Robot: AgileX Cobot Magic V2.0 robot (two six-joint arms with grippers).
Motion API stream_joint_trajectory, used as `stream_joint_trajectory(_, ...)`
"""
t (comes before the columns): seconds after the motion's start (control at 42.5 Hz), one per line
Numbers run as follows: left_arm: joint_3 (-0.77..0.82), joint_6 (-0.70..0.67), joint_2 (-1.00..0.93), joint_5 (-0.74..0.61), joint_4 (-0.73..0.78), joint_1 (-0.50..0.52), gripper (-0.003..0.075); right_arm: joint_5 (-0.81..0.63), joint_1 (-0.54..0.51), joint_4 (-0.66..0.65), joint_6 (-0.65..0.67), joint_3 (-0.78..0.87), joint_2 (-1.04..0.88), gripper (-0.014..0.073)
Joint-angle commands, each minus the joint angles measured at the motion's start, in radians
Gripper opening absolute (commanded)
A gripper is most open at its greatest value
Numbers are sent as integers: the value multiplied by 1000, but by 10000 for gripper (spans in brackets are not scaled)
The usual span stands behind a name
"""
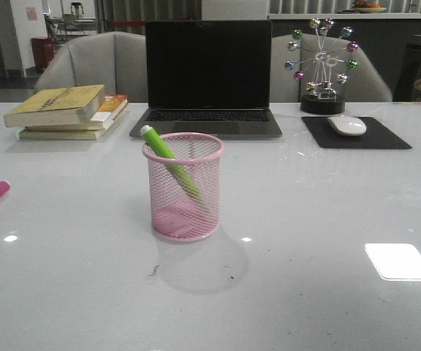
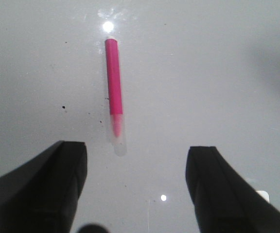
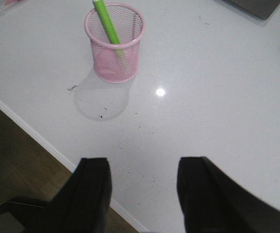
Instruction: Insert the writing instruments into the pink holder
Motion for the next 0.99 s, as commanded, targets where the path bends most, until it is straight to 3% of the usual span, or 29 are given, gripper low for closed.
stream_joint_trajectory(0.0,-90,-9,94,-65,0,31,498,-60,-3,-15,2,-28,-5,436)
stream_joint_trajectory(0.447,-310,-9,454,-80,-9,62,498,-61,-3,-15,2,-28,-5,436)
stream_joint_trajectory(0.965,-443,-9,644,-81,-17,62,479,-61,-3,-15,2,-28,-5,436)
